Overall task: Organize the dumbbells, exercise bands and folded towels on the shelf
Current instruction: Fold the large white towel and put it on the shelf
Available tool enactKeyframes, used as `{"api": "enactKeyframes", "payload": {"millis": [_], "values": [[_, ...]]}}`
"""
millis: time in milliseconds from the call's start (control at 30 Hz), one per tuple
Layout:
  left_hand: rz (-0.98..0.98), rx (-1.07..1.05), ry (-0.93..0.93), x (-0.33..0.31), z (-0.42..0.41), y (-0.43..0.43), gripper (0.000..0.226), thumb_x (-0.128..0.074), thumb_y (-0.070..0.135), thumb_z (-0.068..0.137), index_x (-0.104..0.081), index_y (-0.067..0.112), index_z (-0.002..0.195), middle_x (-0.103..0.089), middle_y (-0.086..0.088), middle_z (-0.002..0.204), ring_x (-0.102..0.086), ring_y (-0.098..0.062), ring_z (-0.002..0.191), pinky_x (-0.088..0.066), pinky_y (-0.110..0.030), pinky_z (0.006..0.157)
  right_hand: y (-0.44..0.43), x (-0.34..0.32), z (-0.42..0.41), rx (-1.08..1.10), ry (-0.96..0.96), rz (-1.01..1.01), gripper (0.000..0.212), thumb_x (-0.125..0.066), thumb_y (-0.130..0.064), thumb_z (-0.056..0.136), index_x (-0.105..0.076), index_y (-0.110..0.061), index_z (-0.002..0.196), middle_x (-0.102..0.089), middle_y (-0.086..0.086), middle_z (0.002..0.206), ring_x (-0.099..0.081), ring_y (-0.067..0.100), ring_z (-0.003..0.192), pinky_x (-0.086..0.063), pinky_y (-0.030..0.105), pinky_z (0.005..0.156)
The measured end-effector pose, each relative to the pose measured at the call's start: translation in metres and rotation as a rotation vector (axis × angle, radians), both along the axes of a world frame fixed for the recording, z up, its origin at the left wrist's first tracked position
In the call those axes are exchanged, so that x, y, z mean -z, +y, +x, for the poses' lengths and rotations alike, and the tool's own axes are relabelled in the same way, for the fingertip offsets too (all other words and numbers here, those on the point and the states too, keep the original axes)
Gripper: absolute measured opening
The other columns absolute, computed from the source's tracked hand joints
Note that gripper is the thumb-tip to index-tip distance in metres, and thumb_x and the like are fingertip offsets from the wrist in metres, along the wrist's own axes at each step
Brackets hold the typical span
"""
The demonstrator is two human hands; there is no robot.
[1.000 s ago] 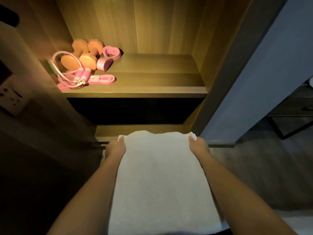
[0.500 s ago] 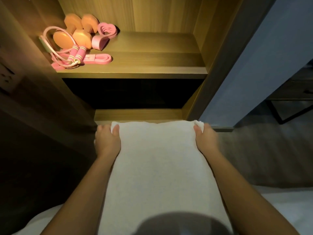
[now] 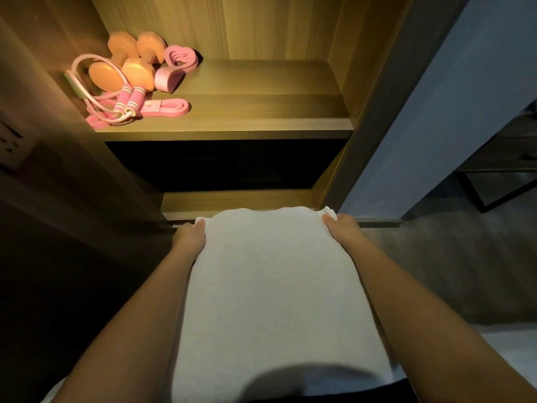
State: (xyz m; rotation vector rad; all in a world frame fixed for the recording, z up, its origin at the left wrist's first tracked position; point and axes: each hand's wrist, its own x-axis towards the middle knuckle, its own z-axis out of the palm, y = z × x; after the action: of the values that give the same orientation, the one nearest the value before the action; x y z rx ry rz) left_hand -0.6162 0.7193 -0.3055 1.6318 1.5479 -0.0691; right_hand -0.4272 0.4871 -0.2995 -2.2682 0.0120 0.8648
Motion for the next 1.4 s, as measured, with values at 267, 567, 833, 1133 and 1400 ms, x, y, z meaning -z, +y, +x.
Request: {"api": "enactKeyframes", "payload": {"millis": [267,567,833,1133,1400], "values": [[-0.469,-0.139,-0.209,-0.006,-0.015,0.018,0.039,-0.065,0.045,0.090,-0.062,0.007,0.100,-0.066,-0.011,0.104,-0.062,-0.028,0.096,-0.049,-0.040,0.092,-0.020,0.002,0.021,0.111,0.470,0.209,0.046,-0.062,-0.037,0.092,-0.051,-0.018,0.132,-0.064,0.008,0.118,-0.061,0.029,0.104,-0.051,0.044,0.086],[-0.579,-0.040,-0.309,-0.015,-0.018,0.036,0.030,-0.068,0.028,0.089,-0.064,0.008,0.111,-0.070,-0.011,0.108,-0.065,-0.027,0.099,-0.051,-0.036,0.076,-0.017,0.002,0.042,0.188,0.574,0.260,0.053,-0.079,-0.021,0.078,-0.056,-0.009,0.125,-0.067,0.015,0.115,-0.064,0.034,0.104,-0.056,0.051,0.083],[-0.522,-0.095,-0.315,-0.012,-0.011,0.032,0.031,-0.069,0.030,0.089,-0.064,0.007,0.108,-0.070,-0.012,0.106,-0.066,-0.029,0.098,-0.052,-0.040,0.087,-0.016,0.003,0.037,0.243,0.590,0.289,0.044,-0.074,-0.023,0.084,-0.057,-0.010,0.122,-0.070,0.016,0.111,-0.066,0.034,0.102,-0.056,0.051,0.085],[-0.200,0.083,-0.433,-0.044,-0.011,0.035,0.036,-0.070,0.037,0.087,-0.061,0.014,0.113,-0.065,-0.002,0.106,-0.061,-0.019,0.095,-0.048,-0.030,0.074,-0.011,-0.043,0.044,0.146,0.382,0.347,0.036,-0.073,-0.025,0.085,-0.058,-0.009,0.113,-0.068,0.011,0.106,-0.065,0.029,0.096,-0.054,0.042,0.078],[0.085,0.148,-0.793,-0.174,0.008,0.043,0.016,-0.074,0.030,0.084,-0.070,0.020,0.095,-0.074,0.003,0.096,-0.068,-0.014,0.089,-0.050,-0.026,0.070,-0.008,-0.153,0.052,-0.017,0.000,0.796,0.031,-0.071,-0.030,0.085,-0.068,-0.015,0.112,-0.074,0.005,0.106,-0.070,0.023,0.097,-0.056,0.038,0.083]]}}
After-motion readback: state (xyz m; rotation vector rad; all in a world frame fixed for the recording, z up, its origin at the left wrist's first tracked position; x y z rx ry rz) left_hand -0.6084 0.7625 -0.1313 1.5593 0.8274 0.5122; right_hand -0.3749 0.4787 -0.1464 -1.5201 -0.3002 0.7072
